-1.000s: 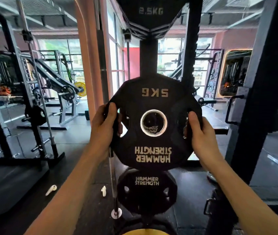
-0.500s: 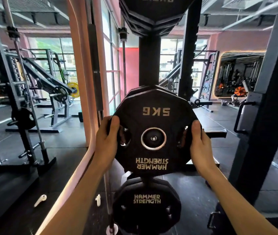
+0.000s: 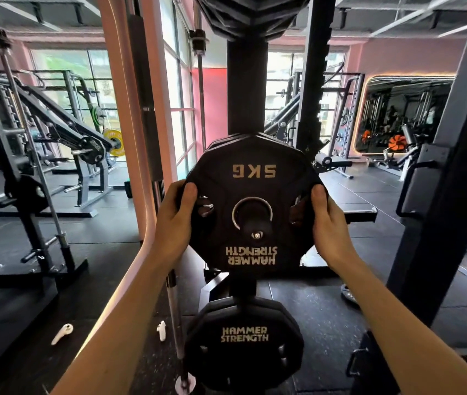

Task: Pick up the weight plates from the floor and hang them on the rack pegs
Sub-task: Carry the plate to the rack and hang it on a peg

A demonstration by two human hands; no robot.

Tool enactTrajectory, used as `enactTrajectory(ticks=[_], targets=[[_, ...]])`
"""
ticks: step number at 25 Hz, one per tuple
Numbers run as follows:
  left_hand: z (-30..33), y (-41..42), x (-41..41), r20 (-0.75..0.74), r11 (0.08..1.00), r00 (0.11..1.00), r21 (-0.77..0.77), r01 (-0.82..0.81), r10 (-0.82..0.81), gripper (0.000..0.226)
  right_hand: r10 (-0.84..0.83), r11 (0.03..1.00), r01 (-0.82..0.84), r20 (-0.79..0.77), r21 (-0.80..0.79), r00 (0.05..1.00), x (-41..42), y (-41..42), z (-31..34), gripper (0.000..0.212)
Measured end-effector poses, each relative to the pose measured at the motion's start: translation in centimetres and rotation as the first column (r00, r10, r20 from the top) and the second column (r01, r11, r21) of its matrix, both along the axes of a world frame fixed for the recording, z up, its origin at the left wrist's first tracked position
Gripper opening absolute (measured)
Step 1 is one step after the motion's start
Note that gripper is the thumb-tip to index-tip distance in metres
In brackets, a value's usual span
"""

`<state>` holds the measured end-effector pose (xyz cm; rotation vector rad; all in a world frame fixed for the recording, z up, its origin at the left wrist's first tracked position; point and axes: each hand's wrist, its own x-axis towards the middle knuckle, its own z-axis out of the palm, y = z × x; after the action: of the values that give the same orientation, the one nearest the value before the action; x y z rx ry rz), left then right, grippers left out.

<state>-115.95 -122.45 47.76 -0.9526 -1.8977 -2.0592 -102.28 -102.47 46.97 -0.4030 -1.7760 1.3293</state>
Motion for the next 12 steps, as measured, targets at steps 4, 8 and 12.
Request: enactTrajectory(ticks=[4,8,12], targets=[[0.3,0.1,0.0,-0.007,0.999,0.999,-0.007,0.04,-0.04,0.022,0.04,0.999,-0.039,0.053,-0.023,0.998,0.1,-0.1,0.0,0.041],[0.3,-0.2,0.5,0.01,0.998,1.0,-0.057,0.003,-0.002,0.031,0.074,0.994,-0.059,0.171,-0.087,0.983,1.1,-0.5,-0.4,0.061],[-3.2,-1.4,2.7,0.077,0.976,0.996,-0.216,-0.016,0.033,0.049,0.019,0.999,-0.005,0.314,-0.047,0.949,4.0,-1.5,-3.4,0.046]])
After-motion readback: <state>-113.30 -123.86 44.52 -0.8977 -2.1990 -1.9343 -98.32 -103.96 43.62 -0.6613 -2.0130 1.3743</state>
